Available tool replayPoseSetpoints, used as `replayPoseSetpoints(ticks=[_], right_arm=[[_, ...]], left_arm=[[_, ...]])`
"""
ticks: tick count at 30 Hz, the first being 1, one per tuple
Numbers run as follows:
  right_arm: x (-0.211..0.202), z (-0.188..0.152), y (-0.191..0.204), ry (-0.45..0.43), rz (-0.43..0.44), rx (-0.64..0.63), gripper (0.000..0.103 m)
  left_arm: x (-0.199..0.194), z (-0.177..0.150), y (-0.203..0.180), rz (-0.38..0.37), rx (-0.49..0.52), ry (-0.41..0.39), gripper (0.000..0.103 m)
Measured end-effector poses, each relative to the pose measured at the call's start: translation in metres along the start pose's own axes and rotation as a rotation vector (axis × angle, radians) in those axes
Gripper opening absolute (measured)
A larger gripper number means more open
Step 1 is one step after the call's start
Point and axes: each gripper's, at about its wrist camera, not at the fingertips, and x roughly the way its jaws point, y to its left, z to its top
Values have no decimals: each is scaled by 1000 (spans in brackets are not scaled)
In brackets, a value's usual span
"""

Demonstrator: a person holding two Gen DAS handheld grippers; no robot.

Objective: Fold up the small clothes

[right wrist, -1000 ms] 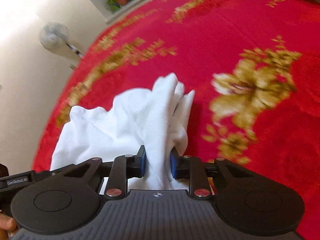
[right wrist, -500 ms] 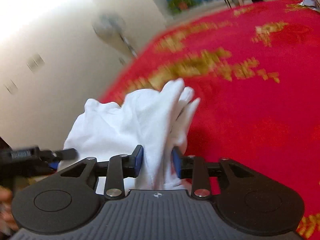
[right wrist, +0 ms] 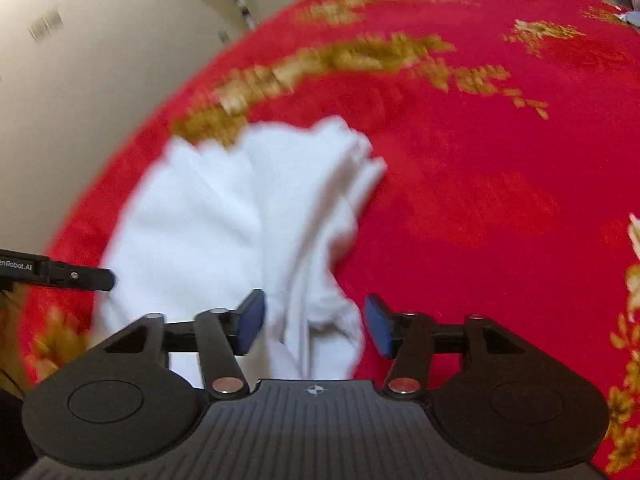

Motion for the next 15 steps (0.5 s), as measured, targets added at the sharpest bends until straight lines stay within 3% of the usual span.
replayPoseSetpoints(ticks=[2, 6, 10, 13, 15], right_arm=[[-2, 0, -3, -4, 10, 39, 58], [-16, -2, 7, -50, -9, -30, 57], [-15, -8, 2, -21, -22, -52, 58], [-21, -12, -2, -9, -65, -44, 58], [-31, -15, -3, -26, -129, -56, 58]], left_arm=[[-8, -3, -4, -9, 26, -33, 54], [-28, -10, -7, -26, 89, -109, 56], [-42, -26, -15, 75, 178, -179, 58], [-59, -34, -23, 127, 207, -250, 80], [-70, -39, -25, 146, 192, -287, 83]])
